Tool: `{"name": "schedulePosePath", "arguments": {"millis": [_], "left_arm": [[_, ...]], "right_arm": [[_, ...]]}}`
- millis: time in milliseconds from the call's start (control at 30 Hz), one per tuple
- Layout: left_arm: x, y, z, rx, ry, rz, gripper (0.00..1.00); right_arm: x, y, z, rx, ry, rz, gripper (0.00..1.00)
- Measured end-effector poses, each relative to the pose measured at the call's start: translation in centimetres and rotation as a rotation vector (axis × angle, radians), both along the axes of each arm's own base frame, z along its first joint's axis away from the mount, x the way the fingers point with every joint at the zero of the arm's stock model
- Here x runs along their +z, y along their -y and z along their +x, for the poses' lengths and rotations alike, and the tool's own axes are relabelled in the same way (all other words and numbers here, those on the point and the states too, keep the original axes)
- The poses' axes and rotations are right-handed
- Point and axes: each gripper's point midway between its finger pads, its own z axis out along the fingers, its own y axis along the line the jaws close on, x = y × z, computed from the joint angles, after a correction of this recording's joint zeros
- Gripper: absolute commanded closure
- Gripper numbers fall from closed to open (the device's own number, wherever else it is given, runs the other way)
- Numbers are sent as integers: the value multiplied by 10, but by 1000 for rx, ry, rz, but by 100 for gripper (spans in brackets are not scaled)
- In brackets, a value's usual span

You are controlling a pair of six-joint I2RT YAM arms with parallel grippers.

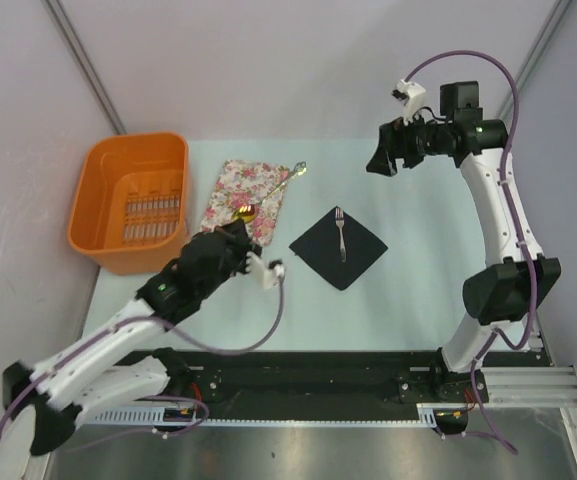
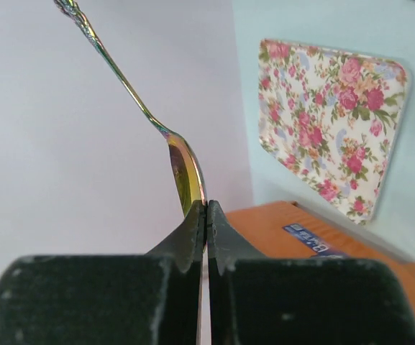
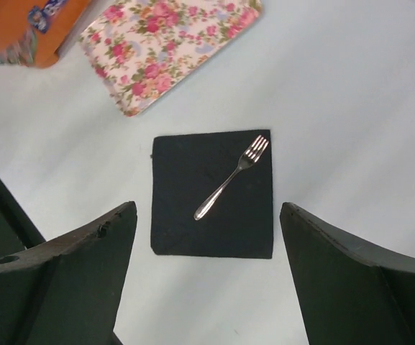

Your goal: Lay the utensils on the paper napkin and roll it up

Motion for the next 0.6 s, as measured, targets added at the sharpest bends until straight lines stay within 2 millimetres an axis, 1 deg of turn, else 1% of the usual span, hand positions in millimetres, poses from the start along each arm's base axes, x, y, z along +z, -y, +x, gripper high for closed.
{"name": "schedulePosePath", "arguments": {"millis": [67, 100, 133, 167, 200, 267, 300, 333, 400, 433, 467, 533, 600], "left_arm": [[9, -3, -27, -132, 51, 46, 100], [12, -3, -42, -210, 85, 71, 100], [11, -3, -58, -298, 119, 113, 100], [11, -2, -69, -357, 143, 139, 100], [10, -1, -82, -426, 171, 168, 100], [2, 2, -101, -534, 180, 221, 100], [-5, 5, -108, -583, 166, 249, 100], [-14, 7, -114, -623, 141, 275, 100], [-34, 9, -122, -686, 72, 325, 100], [-40, 10, -125, -705, 44, 341, 100], [-46, 10, -126, -723, 16, 359, 100], [-54, 12, -128, -748, -24, 384, 100], [-56, 13, -130, -762, -39, 394, 100]], "right_arm": [[16, -7, -17, 58, 52, -20, 16], [23, -13, -28, 96, 81, -36, 16], [31, -26, -45, 153, 112, -58, 16], [37, -37, -58, 196, 141, -74, 16], [40, -55, -75, 262, 179, -94, 17], [37, -90, -122, 406, 227, -138, 18], [33, -102, -141, 462, 242, -159, 18], [25, -117, -168, 543, 262, -192, 19], [11, -137, -206, 665, 275, -244, 22], [5, -144, -219, 710, 279, -266, 26], [0, -148, -226, 740, 284, -288, 26], [-10, -154, -229, 758, 283, -333, 27], [-19, -160, -228, 766, 278, -363, 28]]}}
